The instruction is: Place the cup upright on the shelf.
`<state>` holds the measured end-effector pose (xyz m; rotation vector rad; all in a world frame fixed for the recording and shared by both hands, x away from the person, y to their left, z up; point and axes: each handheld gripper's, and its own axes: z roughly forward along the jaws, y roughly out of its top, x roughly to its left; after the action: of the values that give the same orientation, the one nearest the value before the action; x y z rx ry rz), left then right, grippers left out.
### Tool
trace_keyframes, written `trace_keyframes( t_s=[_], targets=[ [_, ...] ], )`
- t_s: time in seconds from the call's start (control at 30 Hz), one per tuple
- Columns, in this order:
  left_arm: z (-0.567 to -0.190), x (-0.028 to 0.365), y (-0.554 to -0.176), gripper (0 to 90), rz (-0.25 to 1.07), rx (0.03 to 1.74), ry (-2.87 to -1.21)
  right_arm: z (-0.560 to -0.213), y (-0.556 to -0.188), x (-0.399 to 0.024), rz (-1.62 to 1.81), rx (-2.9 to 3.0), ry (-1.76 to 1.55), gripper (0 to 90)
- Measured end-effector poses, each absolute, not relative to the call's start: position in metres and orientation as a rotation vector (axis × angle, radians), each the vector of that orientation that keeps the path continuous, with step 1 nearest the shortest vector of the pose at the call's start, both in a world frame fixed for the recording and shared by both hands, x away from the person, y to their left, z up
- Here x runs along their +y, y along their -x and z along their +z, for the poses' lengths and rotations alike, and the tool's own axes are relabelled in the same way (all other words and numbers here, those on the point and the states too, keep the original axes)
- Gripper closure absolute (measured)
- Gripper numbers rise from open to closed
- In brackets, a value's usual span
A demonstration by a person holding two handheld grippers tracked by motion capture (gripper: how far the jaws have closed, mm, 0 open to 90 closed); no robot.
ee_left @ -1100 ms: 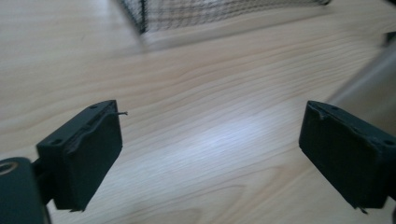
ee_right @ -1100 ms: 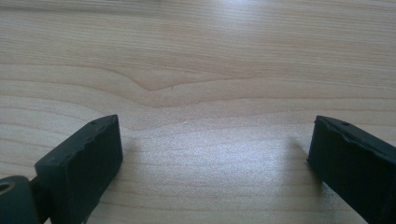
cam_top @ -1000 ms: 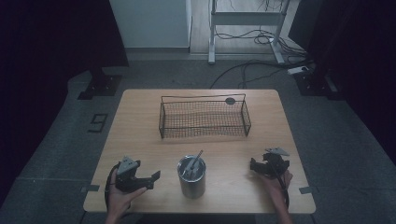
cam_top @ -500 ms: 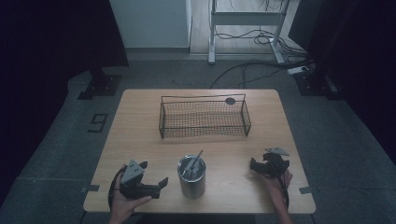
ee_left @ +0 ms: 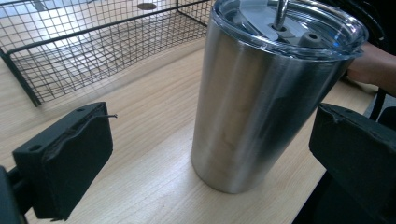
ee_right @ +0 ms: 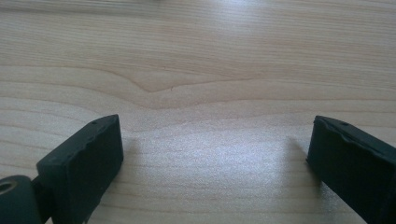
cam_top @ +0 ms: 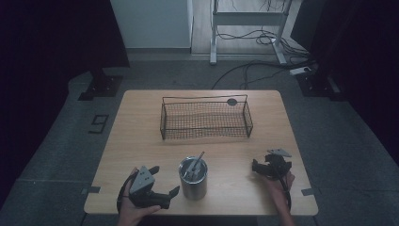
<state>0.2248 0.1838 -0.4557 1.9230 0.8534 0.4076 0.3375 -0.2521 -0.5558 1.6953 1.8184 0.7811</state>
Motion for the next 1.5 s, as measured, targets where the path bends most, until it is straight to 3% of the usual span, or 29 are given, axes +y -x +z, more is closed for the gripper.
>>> trace_keyframes(
  t_s=[0.97, 1.5],
  targets=[
    [-0.464, 0.144, -0.229, 0.0, 0.331, 0.773, -1.972, -0.556, -0.337, -0.253, 0.779, 1.814, -1.691, 4.2],
    [-0.468, 0.114, -0.255, 0.0, 0.321, 0.78, -1.989, -0.556, -0.336, -0.252, 0.774, 1.801, -1.697, 4.8]
  ],
)
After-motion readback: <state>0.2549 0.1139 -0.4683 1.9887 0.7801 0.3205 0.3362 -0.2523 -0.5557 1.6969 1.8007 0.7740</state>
